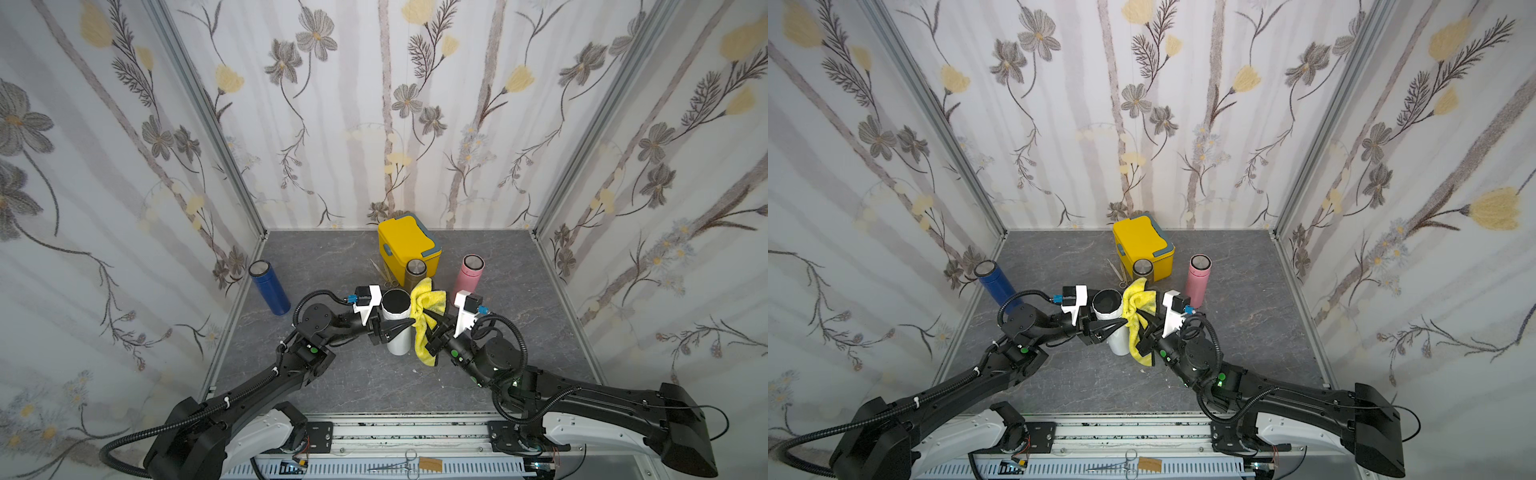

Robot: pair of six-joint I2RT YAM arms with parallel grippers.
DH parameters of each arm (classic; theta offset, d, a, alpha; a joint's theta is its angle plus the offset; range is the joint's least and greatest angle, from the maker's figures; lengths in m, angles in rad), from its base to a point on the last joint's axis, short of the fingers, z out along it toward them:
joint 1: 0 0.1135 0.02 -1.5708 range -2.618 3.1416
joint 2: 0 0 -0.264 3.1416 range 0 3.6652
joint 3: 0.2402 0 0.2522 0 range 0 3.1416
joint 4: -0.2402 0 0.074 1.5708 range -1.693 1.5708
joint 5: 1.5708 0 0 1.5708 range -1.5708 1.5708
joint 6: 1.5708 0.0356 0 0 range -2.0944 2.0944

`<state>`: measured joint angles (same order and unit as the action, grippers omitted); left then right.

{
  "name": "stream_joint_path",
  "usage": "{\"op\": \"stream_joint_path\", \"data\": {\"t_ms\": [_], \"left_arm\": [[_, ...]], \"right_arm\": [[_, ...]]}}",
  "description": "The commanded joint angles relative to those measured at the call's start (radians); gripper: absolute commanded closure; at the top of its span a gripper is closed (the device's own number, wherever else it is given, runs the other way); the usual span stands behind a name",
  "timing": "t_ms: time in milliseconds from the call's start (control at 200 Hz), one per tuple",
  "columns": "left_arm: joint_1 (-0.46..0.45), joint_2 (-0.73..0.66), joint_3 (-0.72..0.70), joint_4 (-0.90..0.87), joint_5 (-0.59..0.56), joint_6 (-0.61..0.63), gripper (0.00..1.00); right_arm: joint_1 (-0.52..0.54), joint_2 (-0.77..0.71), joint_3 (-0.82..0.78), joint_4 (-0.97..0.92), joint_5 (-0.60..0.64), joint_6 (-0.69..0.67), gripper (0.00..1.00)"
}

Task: Wipe the surface of the thermos
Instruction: Wipe the dirt from the surface of the thermos.

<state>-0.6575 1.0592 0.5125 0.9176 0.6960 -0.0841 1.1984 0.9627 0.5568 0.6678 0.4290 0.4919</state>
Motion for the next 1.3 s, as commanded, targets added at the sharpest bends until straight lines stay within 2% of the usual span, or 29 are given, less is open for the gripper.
{"op": "stream_joint_path", "data": {"t_ms": [0, 270, 440, 575, 684, 804, 889, 1014, 1109, 1204, 1294], "left_arm": [[-0.002, 0.005, -0.017, 0.089, -0.068, 0.018, 1.0], [-0.004, 0.051, 0.019, 0.08, -0.01, 0.065, 1.0], [-0.005, 0.034, -0.012, 0.137, -0.041, 0.041, 1.0], [-0.005, 0.032, 0.007, 0.102, -0.023, 0.053, 1.0], [-0.007, 0.027, -0.002, 0.12, -0.033, 0.071, 1.0], [-0.008, 0.006, -0.036, 0.158, -0.049, 0.105, 1.0], [-0.01, -0.01, -0.045, 0.14, -0.064, 0.134, 1.0], [-0.014, -0.029, -0.071, 0.152, -0.031, 0.197, 1.0], [-0.015, -0.045, -0.11, 0.205, -0.029, 0.193, 1.0], [-0.016, -0.051, -0.105, 0.193, -0.001, 0.19, 1.0], [-0.017, -0.043, -0.097, 0.191, 0.031, 0.186, 1.0]], "right_arm": [[-0.002, 0.024, 0.007, -0.005, -0.029, -0.03, 1.0], [-0.003, 0.168, -0.241, 0.173, 0.051, 0.126, 1.0], [-0.002, 0.066, -0.089, 0.007, 0.041, 0.023, 1.0], [-0.003, 0.055, 0.005, -0.014, 0.007, -0.019, 1.0], [-0.008, 0.116, -0.021, 0.007, 0.03, 0.031, 1.0], [-0.026, 0.211, -0.162, 0.115, 0.04, 0.145, 1.0], [-0.032, 0.245, -0.219, 0.174, 0.038, 0.178, 1.0], [-0.033, 0.168, -0.134, 0.075, 0.006, 0.108, 1.0], [-0.034, 0.114, -0.048, 0.011, -0.011, 0.053, 1.0], [-0.04, 0.093, -0.005, 0.009, -0.045, 0.037, 1.0], [-0.04, 0.119, -0.028, 0.044, -0.069, 0.065, 1.0]]}}
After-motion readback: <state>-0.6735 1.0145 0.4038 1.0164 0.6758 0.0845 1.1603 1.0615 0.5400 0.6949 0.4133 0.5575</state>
